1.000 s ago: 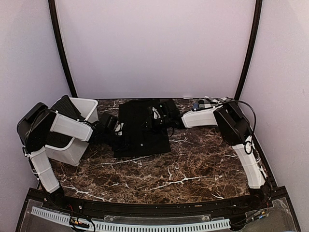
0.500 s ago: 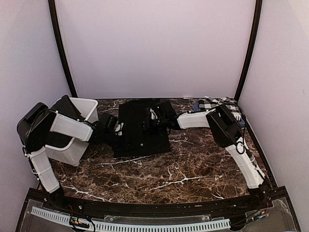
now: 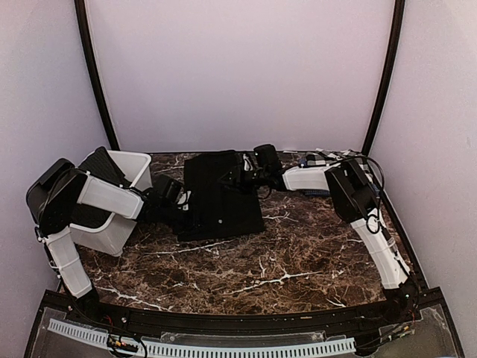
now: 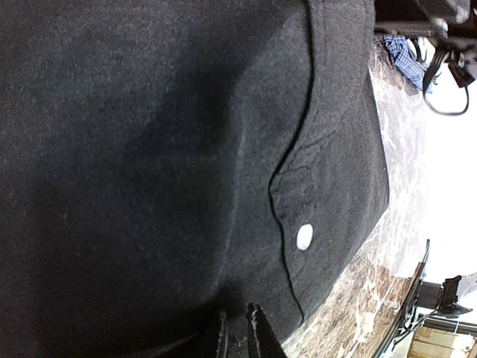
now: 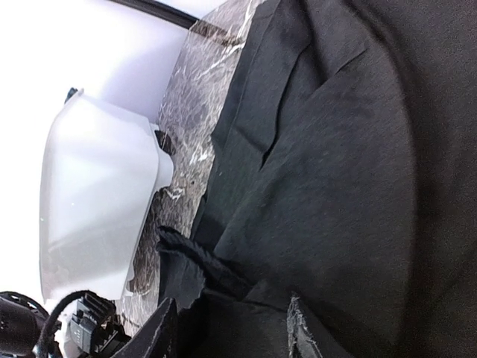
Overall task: Fold and stack the long sleeve shirts
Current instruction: Adjust the 2/3-rectangle-folded shirt at the center of the board.
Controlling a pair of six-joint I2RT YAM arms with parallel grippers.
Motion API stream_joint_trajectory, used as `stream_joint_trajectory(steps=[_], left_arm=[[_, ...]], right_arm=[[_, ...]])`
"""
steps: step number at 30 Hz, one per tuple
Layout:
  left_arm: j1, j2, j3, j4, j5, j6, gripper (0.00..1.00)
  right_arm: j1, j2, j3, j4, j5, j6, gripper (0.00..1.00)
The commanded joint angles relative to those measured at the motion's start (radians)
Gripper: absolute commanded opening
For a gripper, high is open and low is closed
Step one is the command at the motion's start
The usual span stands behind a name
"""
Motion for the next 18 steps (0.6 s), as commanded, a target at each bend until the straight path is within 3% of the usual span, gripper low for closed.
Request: stream_joint_trajectory(steps=[1, 11, 18], left_arm=[[-0.007, -0.038, -0.019, -0.003, 0.003, 0.005, 0.1], [-0.003, -0.016, 0.206, -0.093, -0.076, 0.055, 0.16], [0.025, 0.168, 0.422, -0.153, -0.155, 0.105, 0.16]], right_arm=[[-0.031, -0.004, 0.033, 0.039, -0.024, -0.001, 0.47], [-0.103, -0.101, -0.003, -0.13, 0.025, -0.176, 0.48], [-0.114, -0.225, -0.108, -0.191, 0.064, -0.249, 0.48]])
